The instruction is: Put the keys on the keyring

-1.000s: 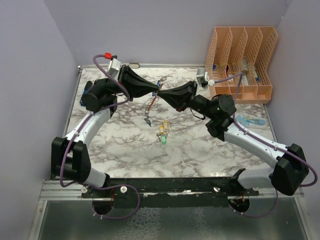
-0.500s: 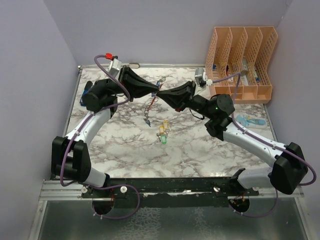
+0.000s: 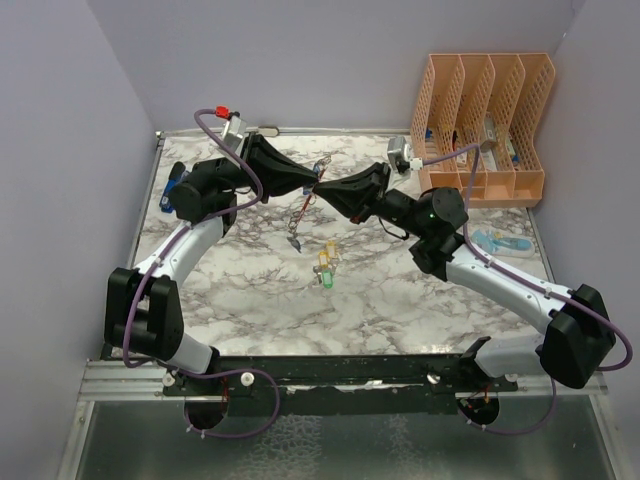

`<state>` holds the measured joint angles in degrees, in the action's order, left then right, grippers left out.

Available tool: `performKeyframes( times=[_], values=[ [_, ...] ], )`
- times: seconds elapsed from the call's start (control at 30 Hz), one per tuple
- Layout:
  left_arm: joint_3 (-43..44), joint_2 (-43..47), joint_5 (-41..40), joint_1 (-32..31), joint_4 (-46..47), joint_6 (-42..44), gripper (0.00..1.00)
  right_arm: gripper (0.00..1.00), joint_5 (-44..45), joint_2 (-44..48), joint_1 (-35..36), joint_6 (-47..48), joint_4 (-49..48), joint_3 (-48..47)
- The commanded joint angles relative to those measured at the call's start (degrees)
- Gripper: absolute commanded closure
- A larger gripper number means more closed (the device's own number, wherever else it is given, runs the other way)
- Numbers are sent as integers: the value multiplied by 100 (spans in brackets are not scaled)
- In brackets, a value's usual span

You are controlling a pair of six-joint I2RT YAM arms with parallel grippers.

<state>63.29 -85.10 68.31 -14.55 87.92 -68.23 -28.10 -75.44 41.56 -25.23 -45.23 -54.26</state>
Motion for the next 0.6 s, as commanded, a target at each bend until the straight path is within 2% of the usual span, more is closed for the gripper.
performKeyframes(
  times=[0.0, 0.57],
  values=[
    [-70, -12, 6, -63, 1464, -68, 97, 98, -26, 12, 27, 12, -272, -88],
    [-172, 84, -13, -131, 1465, -167, 97, 99, 4, 72, 27, 5, -312, -54]
  ],
)
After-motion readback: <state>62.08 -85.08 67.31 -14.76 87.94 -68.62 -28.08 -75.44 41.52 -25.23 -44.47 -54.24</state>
